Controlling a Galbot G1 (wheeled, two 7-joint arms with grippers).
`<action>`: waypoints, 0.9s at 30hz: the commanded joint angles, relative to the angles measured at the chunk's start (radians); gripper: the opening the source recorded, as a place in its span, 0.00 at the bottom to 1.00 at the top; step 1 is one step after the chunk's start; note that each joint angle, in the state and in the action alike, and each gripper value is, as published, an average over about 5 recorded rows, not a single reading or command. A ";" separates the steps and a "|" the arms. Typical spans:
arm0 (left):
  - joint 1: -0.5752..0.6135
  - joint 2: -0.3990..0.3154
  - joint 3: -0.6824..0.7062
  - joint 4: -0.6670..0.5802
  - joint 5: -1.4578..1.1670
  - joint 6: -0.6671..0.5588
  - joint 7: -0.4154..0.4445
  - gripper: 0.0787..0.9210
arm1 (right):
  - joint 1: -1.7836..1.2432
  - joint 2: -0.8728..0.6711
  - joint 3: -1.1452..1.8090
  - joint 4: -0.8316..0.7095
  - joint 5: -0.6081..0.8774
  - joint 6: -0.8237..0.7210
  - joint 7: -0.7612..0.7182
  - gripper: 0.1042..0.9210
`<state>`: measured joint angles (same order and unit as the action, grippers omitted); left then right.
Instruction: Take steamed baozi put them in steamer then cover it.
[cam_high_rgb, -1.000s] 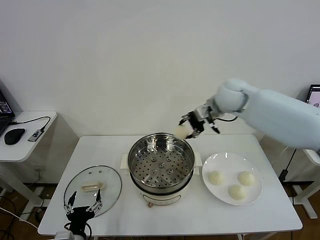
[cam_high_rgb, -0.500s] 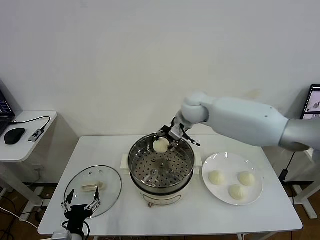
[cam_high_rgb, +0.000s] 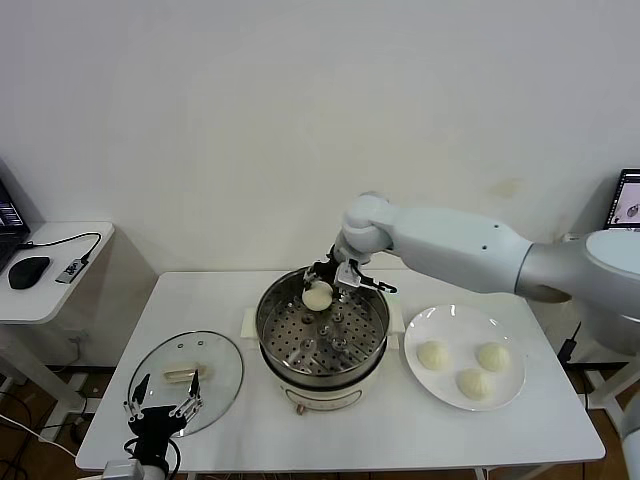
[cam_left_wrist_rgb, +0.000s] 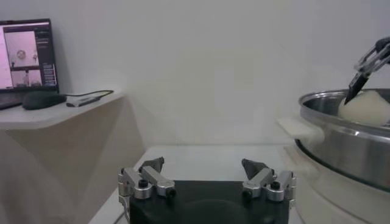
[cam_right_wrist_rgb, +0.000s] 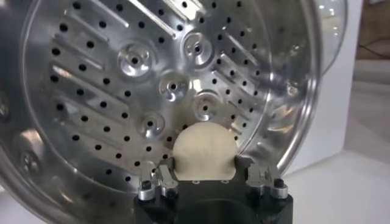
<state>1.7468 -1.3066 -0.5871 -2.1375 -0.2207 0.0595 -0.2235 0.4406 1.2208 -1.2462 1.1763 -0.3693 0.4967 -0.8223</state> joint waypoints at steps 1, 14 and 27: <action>0.000 -0.001 0.001 -0.002 0.004 -0.001 0.001 0.88 | -0.020 0.025 0.001 -0.049 -0.083 0.052 0.015 0.75; -0.003 0.004 0.000 -0.028 0.019 0.000 0.004 0.88 | 0.178 -0.150 -0.030 0.167 0.270 -0.206 -0.059 0.88; -0.015 0.042 0.003 -0.032 0.016 0.006 0.005 0.88 | 0.316 -0.703 -0.080 0.636 0.636 -0.904 -0.105 0.88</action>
<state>1.7325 -1.2710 -0.5845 -2.1698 -0.2058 0.0651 -0.2187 0.6835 0.7552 -1.3091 1.6185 0.1031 -0.1114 -0.9095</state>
